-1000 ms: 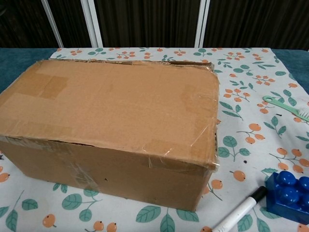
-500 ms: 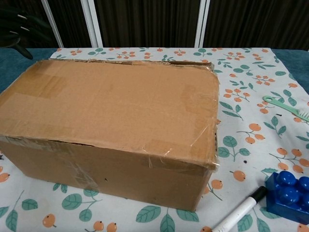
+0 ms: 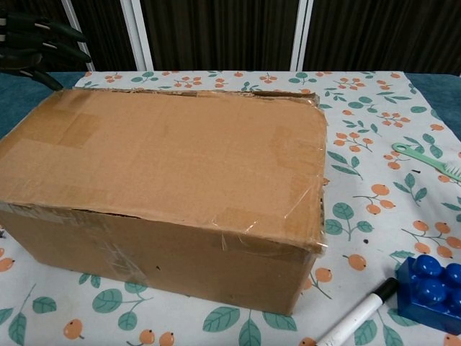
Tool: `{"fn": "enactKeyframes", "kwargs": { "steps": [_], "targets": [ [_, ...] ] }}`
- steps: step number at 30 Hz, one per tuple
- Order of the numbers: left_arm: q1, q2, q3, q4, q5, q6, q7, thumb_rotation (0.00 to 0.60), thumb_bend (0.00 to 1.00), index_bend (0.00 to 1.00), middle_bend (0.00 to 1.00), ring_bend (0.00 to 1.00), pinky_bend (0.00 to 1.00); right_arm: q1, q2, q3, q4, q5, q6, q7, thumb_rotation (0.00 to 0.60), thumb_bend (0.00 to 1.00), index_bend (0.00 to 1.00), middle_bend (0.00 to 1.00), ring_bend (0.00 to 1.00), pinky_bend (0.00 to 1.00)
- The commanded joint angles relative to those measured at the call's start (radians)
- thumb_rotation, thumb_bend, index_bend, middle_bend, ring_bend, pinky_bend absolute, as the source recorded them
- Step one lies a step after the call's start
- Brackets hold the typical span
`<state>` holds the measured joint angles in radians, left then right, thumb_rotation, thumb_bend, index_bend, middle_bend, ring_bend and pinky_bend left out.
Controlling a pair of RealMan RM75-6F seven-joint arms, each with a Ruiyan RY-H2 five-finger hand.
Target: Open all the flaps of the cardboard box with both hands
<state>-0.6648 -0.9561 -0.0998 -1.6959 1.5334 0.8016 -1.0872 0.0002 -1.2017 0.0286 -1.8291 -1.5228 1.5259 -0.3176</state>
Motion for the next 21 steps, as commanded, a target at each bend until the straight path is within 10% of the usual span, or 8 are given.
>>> {"fn": "enactKeyframes", "kwargs": {
  "steps": [1, 21],
  "targets": [
    [-0.005, 0.004, 0.008, -0.003, 0.008, -0.006, -0.015, 0.6, 0.58, 0.12, 0.14, 0.06, 0.26, 0.001, 0.001, -0.001, 0.0, 0.0, -0.002, 0.0, 0.6, 0.18, 0.0, 0.06, 0.17, 0.23],
    [0.022, -0.019, 0.032, -0.009, 0.019, 0.083, -0.101, 0.6, 0.58, 0.12, 0.13, 0.05, 0.28, 0.0, 0.009, 0.002, -0.004, 0.004, 0.002, 0.011, 0.6, 0.18, 0.0, 0.06, 0.17, 0.23]
  ]
}}
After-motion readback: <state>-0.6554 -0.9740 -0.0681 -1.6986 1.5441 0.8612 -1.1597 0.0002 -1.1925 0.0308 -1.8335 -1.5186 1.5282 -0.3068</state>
